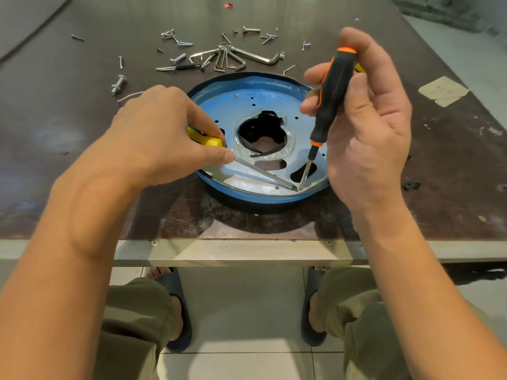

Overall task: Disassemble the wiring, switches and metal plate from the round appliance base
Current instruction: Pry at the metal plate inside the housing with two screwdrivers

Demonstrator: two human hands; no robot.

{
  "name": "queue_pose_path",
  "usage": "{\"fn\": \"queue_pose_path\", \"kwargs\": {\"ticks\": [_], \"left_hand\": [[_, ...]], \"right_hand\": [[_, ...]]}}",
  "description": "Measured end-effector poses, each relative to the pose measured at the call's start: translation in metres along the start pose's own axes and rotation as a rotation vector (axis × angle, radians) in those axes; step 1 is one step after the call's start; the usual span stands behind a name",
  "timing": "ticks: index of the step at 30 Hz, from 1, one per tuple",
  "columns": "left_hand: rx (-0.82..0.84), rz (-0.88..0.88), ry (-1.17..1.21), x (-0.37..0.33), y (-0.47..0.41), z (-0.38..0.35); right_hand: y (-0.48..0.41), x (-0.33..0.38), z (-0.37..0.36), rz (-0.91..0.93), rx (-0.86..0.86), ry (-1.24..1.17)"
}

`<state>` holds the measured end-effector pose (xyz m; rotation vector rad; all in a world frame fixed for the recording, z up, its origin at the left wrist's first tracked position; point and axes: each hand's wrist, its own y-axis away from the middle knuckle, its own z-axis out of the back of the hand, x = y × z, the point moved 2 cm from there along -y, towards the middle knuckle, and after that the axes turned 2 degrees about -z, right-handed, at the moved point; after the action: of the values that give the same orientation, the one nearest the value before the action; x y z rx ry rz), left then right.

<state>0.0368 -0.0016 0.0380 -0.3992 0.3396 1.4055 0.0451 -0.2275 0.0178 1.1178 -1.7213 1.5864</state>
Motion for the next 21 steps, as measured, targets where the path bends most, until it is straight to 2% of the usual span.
{"fn": "queue_pose_path", "kwargs": {"ticks": [9, 14, 21], "left_hand": [[0.007, 0.013, -0.010, 0.0001, -0.0012, -0.0002], [0.011, 0.016, -0.004, -0.0002, -0.0011, 0.0004], [0.018, 0.019, -0.006, -0.0018, -0.0001, 0.0011]], "right_hand": [[0.0006, 0.0022, -0.0022, -0.010, -0.059, 0.008], [0.0024, 0.0029, -0.0048, -0.045, -0.066, -0.094], [0.0018, 0.0020, -0.0006, 0.013, -0.052, 0.002]]}}
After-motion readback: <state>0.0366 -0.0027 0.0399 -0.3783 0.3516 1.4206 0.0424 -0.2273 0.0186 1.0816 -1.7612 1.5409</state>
